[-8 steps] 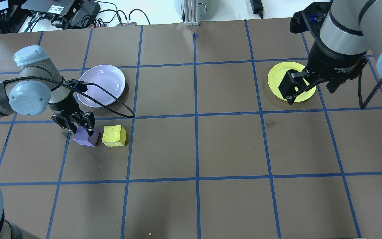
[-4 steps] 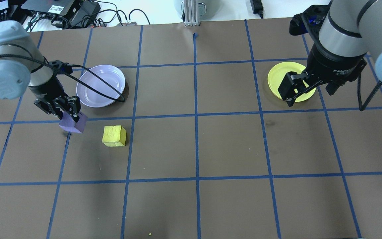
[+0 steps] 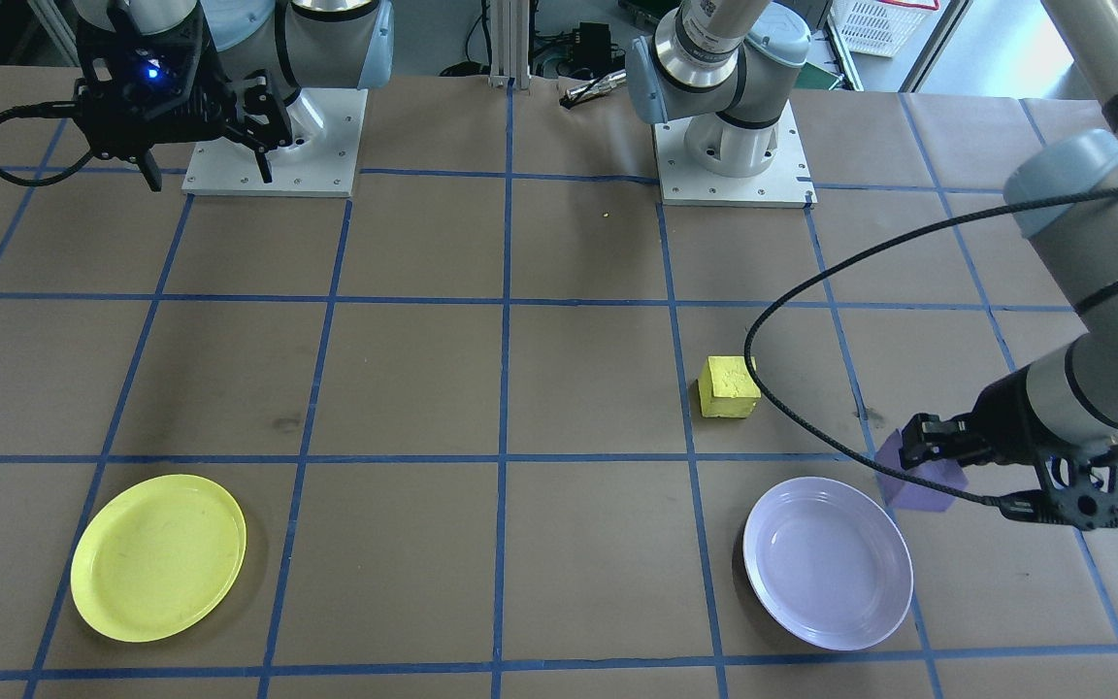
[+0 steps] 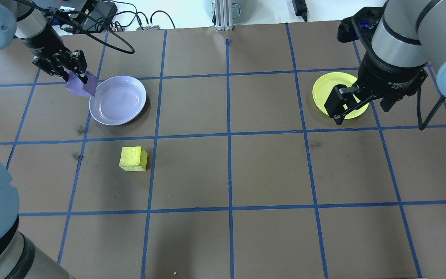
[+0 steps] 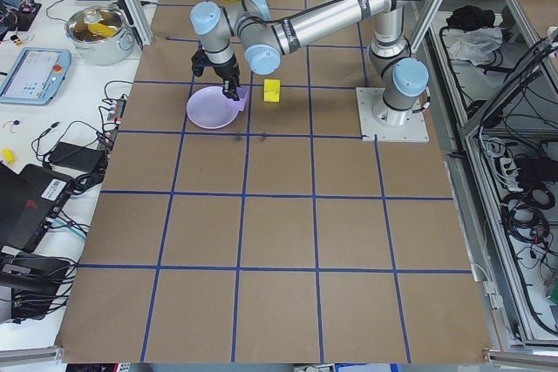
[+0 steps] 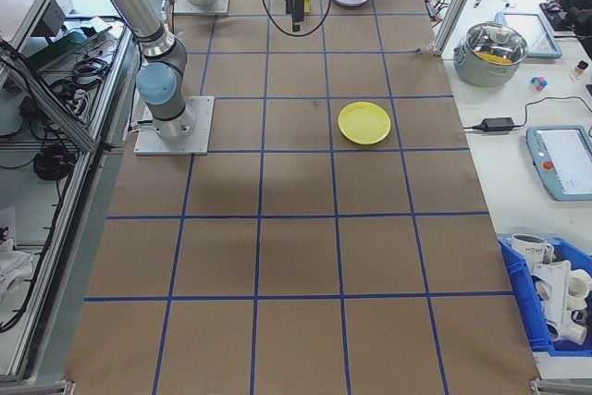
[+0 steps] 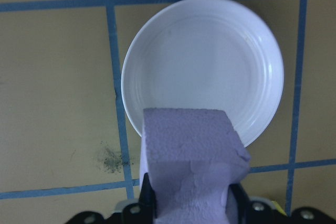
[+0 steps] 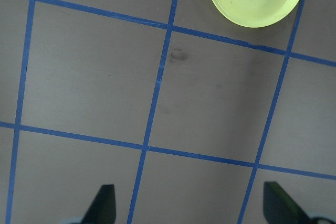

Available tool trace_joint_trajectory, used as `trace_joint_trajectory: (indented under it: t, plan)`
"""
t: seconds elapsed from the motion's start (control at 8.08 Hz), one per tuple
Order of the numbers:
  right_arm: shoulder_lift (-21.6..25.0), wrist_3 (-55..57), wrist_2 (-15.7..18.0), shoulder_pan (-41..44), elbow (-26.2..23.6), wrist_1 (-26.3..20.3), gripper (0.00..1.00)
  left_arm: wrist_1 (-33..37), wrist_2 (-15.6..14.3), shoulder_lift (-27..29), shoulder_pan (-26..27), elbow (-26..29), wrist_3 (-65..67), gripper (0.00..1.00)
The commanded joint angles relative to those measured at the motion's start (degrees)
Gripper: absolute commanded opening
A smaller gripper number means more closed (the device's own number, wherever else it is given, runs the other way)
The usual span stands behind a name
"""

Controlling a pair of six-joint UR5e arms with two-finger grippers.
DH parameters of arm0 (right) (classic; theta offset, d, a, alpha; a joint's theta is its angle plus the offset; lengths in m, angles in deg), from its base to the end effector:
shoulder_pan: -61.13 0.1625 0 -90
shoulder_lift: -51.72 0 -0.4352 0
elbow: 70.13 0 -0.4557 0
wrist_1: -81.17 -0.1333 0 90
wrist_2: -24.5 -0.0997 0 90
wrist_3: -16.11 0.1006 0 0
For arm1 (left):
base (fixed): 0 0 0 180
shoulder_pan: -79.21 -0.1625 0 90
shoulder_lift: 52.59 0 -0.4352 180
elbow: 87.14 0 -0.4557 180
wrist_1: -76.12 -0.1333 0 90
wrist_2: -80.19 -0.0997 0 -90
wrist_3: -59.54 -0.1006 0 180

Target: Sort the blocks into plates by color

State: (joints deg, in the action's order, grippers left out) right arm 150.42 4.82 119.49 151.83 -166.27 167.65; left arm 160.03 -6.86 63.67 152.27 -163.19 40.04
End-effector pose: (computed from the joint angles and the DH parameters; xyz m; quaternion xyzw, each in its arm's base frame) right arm 0.1305 -0.4859 0.5112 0.1047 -0.9935 -0.0124 0.0426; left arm 0.0791 -0.7348 0.3450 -0.0209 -0.9980 -0.0435 0.0414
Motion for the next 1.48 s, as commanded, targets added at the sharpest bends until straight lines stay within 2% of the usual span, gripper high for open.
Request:
trace_joint_trajectory:
  t: [0.0, 0.49, 0.62, 0.74, 0.87, 0.99, 1.11, 1.36]
  plan:
    - [0.00, 0.21, -0.15, 0.00, 0.00, 0.00, 1.00, -1.73, 1.19, 5.71, 2.52, 2.84, 2.62, 0.18]
    - [0.08, -0.04, -0.07, 0.00, -0.44, 0.62, 1.00, -3.14, 0.75, 9.15, 3.40, 2.84, 7.54, 0.17]
    - [0.09, 0.04, 0.11, 0.00, -0.44, 0.53, 1.00, -3.14, 0.75, 9.42, 3.49, 2.84, 7.72, 0.22]
    - [0.00, 0.13, -0.15, 0.00, -0.62, 0.62, 1.00, -3.75, 0.83, 10.38, 3.49, 2.84, 7.72, 0.36]
    - [0.00, 0.39, -0.15, 0.00, -0.62, 0.88, 1.00, -4.19, 0.66, 11.35, 3.49, 2.84, 7.72, 0.43]
    - [0.00, 0.48, -0.24, 0.00, -0.62, 0.97, 1.00, -4.54, 0.83, 11.70, 3.49, 2.84, 7.90, 0.85]
    - [0.00, 0.48, -0.24, 0.00, -0.71, 0.97, 1.00, -4.63, 0.84, 11.88, 4.27, 2.75, 11.03, 1.00]
    - [0.00, 0.04, -0.15, 0.00, -0.71, 0.97, 1.00, -4.72, 0.92, 11.80, 5.24, 2.84, 12.56, 1.00]
